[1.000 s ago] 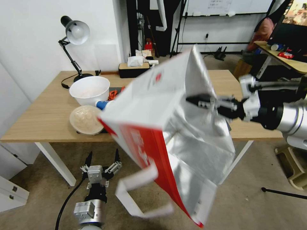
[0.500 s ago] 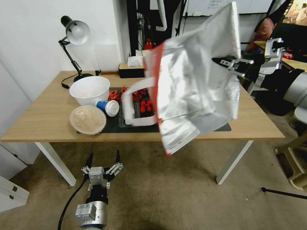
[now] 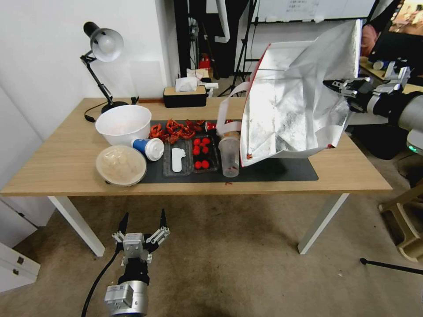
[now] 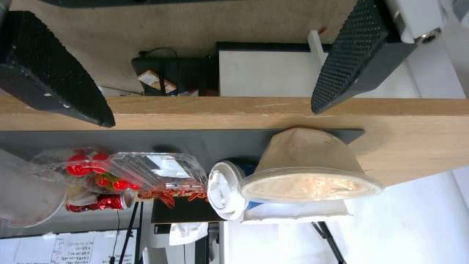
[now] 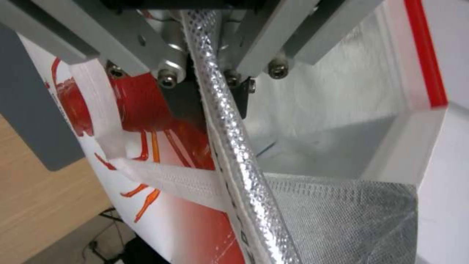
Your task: Pick up the food delivery bag from the floor and place it on the table.
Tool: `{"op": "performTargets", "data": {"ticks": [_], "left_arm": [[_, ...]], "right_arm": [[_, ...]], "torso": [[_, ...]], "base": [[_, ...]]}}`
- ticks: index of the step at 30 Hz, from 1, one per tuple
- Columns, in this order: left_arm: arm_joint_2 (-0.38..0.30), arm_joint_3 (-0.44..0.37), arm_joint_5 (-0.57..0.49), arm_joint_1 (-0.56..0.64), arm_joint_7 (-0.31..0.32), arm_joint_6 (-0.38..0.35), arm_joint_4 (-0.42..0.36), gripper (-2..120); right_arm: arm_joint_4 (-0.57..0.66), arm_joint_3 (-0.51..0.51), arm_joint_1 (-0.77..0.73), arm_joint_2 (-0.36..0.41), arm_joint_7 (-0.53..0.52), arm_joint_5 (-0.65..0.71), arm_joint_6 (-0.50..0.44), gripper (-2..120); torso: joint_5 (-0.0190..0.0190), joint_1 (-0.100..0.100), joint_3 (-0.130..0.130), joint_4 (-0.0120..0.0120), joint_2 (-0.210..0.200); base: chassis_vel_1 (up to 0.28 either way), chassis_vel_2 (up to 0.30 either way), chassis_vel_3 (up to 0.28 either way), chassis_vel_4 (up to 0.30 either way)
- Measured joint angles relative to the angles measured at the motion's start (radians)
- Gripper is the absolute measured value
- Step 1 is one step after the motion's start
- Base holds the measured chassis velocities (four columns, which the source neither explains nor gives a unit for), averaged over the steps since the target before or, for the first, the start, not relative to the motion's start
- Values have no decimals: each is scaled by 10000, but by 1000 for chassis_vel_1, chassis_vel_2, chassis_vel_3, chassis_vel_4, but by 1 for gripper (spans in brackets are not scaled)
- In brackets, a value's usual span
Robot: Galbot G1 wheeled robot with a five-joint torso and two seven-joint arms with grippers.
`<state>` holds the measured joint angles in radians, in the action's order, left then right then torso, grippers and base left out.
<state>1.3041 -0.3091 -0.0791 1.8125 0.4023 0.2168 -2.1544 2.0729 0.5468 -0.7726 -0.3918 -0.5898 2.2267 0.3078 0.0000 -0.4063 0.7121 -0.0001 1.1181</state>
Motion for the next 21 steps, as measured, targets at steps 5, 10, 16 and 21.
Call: {"op": "performTargets", "data": {"ticks": [5,10,16,21], "left_arm": [[43,-11,65,47,0,51,0,100],[74,-36,112,76,5,76,0,100],[84,-41,123,58,10,77,3,100],[79,-62,127,65,16,74,8,100]], "right_arm": [[-303,-582,757,-418,-835,29,261,0],[-474,-734,917,-620,-1690,24,588,0],[-644,-776,880,-782,-2307,-56,827,0],[-808,-952,1052,-924,-2562,-236,942,0]], "torso": [[1,0,0,3,-1],[-1,1,0,1,-1],[0,1,-1,0,-1],[0,0,-1,1,-1]], "base": [[0,0,0,0],[0,0,0,0],[0,0,0,0],[0,0,0,0]]}}
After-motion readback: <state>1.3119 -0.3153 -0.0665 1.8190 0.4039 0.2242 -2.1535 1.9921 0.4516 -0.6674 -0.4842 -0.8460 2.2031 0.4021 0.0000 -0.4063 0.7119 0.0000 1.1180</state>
